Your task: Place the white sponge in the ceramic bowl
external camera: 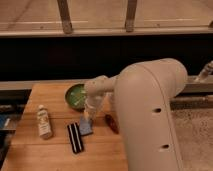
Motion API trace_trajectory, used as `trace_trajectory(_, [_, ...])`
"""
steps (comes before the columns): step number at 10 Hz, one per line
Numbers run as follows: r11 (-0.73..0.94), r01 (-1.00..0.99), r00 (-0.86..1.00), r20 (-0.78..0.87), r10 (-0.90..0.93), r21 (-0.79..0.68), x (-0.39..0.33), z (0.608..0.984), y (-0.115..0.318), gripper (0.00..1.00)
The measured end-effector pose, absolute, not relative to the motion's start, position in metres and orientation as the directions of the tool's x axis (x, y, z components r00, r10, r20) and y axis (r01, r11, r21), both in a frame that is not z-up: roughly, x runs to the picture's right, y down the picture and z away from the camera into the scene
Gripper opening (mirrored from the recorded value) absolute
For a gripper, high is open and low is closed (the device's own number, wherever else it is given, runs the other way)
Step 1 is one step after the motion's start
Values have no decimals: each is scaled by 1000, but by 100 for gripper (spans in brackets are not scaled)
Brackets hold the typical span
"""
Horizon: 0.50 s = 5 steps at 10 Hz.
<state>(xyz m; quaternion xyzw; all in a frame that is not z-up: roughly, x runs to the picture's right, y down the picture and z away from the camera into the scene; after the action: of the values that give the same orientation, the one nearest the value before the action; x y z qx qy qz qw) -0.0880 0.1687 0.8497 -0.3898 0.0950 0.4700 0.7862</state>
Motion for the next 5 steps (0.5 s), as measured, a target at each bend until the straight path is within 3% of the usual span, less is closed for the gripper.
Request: trace_trajectory(5, [243,-810,524,-474,708,-533,-89,843,149,0])
